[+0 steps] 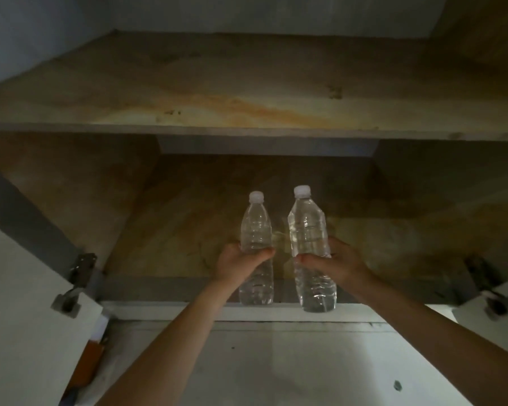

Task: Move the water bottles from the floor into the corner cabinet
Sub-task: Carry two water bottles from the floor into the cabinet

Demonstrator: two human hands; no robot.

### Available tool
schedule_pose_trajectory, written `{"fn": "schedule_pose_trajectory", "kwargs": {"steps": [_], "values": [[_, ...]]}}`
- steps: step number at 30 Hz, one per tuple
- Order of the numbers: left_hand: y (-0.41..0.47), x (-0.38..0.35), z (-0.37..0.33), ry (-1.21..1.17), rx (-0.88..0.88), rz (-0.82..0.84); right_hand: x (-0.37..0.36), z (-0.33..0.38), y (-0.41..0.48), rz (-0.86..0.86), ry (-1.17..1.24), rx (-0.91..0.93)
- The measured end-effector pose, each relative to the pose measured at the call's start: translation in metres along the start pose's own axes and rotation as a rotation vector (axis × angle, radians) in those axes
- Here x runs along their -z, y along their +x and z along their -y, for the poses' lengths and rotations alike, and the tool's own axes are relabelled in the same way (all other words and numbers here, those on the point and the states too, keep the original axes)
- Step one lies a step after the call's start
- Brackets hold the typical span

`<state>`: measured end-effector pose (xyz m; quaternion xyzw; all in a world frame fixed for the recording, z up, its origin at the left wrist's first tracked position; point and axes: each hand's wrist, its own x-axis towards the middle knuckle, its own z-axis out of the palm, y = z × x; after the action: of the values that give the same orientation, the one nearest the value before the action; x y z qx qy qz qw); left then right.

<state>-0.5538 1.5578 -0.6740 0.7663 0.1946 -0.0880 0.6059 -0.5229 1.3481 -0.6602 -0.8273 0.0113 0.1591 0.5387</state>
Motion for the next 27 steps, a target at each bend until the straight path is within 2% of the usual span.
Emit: {"fn": "schedule_pose_trajectory", "kwargs": {"steps": [7,15,17,20,27], "values": [[0.010,0.002,0.009,0.080,0.045,-0.003,-0.006,-0.010,0.010,-0.015,0.004,0.042],[-0.002,-0.017,0.027,0.174,-0.124,-0.283,-0.015,-0.019,0.019,-0.102,-0.038,0.049],[-0.002,-0.015,0.034,0.117,-0.160,-0.251,-0.015,-0.021,0.022,-0.109,-0.076,0.049],[-0.010,-0.003,0.047,-0.084,-0.189,-0.075,-0.015,-0.026,0.028,-0.103,-0.123,0.019],[-0.019,0.016,0.055,-0.021,-0.150,0.094,-0.026,-0.032,0.029,-0.126,-0.293,-0.029]]}}
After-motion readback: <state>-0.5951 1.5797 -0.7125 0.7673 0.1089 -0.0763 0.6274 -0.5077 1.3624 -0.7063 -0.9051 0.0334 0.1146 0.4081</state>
